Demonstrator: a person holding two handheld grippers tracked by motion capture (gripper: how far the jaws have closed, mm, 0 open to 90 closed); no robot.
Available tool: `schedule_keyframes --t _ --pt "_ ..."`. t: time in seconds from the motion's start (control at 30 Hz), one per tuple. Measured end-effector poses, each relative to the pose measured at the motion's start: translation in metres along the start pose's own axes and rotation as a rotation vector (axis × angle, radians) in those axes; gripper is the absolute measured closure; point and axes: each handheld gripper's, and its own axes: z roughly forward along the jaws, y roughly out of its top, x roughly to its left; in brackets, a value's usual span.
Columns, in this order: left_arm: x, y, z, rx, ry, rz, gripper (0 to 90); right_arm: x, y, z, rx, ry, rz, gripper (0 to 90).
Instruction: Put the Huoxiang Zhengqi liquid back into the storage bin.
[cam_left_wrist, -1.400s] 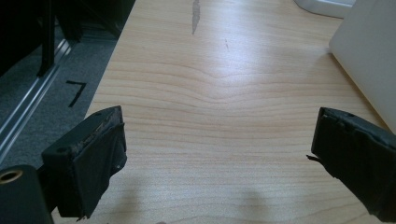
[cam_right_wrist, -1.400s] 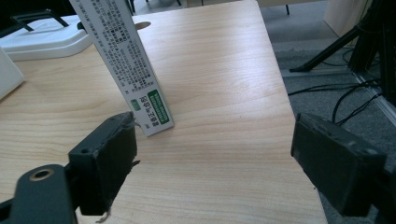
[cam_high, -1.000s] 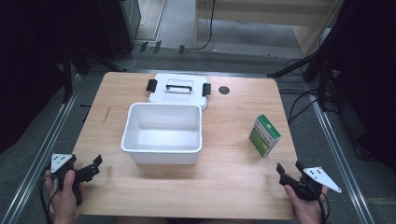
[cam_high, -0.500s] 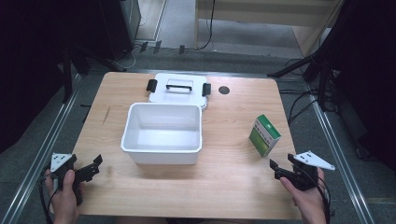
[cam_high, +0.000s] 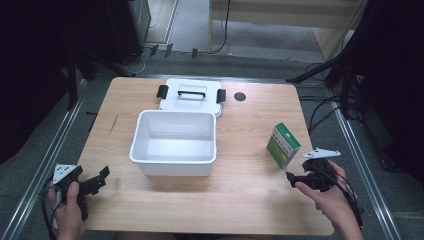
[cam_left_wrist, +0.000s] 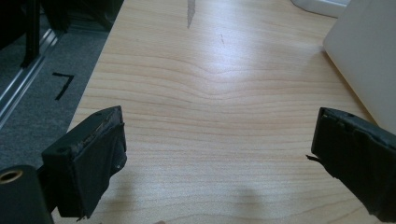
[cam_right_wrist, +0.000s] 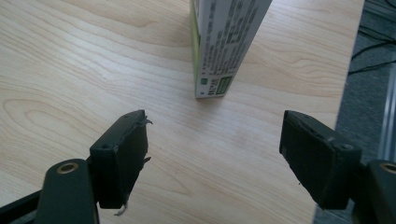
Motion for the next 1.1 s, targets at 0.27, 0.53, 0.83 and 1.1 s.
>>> schedule_keyframes --t 0.27,0.53,0.83,1.1 --pt "0.0 0.0 0.0 -0.001 0.0 -0.001 3.9 -0.001 0.032 -0.006 0.09 -0.018 -0.032 20.8" --pt "0.001 0.0 0.0 0.001 -0.003 -0.006 3.9 0.002 0.057 -0.004 0.179 -0.018 -0.065 18.8" --pt "0.001 0.0 0.0 0.003 -0.002 -0.011 3.9 -0.002 0.083 -0.009 0.259 -0.023 -0.088 18.4" --pt "0.001 0.0 0.001 0.004 -0.003 -0.011 4.0 0.001 0.102 -0.006 0.29 -0.013 -0.121 18.8"
